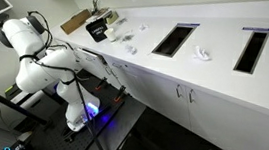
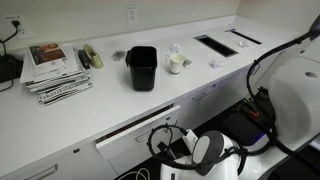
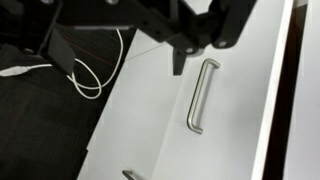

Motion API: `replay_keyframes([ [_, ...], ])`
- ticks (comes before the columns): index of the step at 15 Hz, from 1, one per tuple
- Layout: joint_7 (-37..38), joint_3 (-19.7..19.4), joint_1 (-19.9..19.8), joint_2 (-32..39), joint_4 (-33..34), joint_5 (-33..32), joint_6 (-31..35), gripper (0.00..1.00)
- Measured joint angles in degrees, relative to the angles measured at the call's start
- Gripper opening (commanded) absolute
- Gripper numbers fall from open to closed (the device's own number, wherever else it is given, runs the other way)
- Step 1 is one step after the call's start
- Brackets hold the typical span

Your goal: Open the second drawer from the right then put the white paper in the open drawer

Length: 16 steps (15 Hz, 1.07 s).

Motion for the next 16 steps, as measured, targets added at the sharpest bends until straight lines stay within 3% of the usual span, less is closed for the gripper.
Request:
replay_keyframes([
  [4, 7.3, -2.3, 3.2, 4.9, 4.5, -8.3, -8.2, 1.00],
  [8, 15.1, -2.5, 3.6, 10.0, 9.4, -13.3, -16.4, 1.00],
  [16, 17.0, -2.4, 3.4, 12.6, 12.2, -14.5, -18.8, 1.00],
])
